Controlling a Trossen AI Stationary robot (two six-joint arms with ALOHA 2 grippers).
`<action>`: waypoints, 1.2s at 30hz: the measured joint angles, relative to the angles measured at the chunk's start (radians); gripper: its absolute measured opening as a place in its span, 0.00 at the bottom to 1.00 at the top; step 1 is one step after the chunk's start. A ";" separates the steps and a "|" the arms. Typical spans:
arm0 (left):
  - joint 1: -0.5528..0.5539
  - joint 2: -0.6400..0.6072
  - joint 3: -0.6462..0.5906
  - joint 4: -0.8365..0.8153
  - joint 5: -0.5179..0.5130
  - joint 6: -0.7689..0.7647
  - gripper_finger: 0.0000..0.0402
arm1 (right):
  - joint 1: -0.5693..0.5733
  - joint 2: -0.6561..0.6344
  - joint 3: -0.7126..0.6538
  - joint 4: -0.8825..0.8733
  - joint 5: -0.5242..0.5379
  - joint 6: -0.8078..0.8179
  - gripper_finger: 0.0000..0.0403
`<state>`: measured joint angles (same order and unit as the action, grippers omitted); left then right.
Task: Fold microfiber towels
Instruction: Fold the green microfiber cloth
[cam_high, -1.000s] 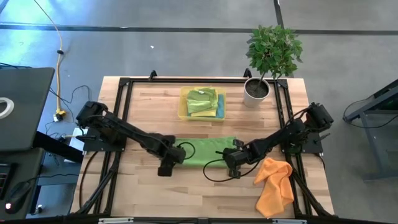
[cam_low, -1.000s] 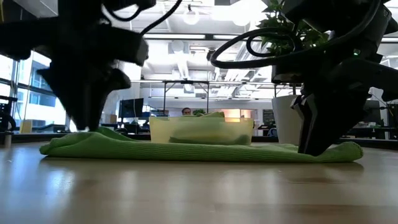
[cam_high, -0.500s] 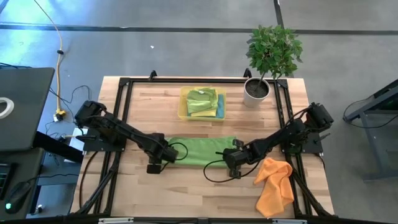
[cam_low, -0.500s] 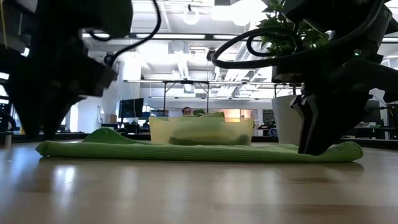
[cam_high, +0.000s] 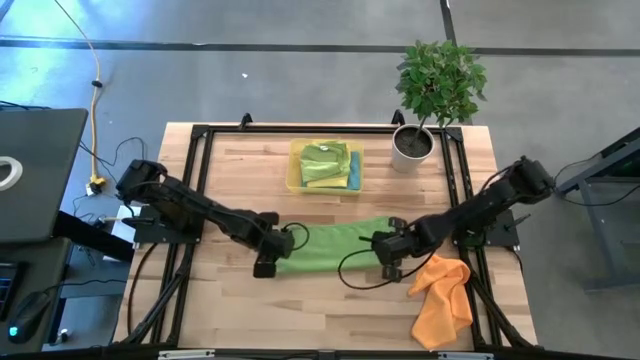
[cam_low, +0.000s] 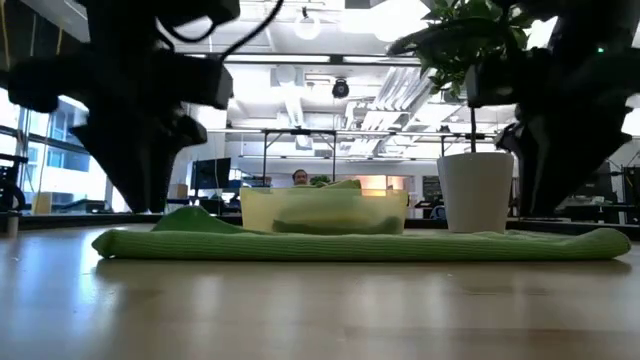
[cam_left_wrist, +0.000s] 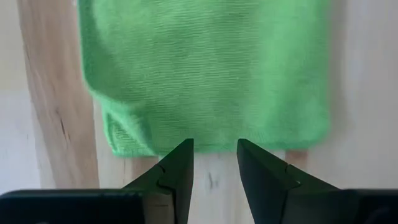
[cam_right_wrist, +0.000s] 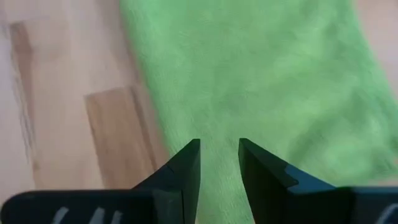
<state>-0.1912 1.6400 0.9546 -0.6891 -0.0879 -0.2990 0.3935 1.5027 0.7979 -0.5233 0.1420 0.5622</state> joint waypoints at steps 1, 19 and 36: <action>0.006 0.000 -0.013 0.017 -0.001 -0.008 0.28 | 0.001 -0.018 0.000 -0.023 0.003 0.015 0.26; 0.028 0.077 -0.044 0.162 -0.053 0.043 0.28 | 0.099 -0.130 -0.028 -0.191 0.249 0.465 0.26; 0.034 0.105 -0.043 0.159 0.043 -0.079 0.28 | 0.127 -0.254 -0.325 0.218 0.238 0.968 0.28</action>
<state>-0.1569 1.7447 0.9112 -0.5304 -0.0451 -0.3785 0.5201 1.2491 0.4725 -0.3050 0.3801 1.5298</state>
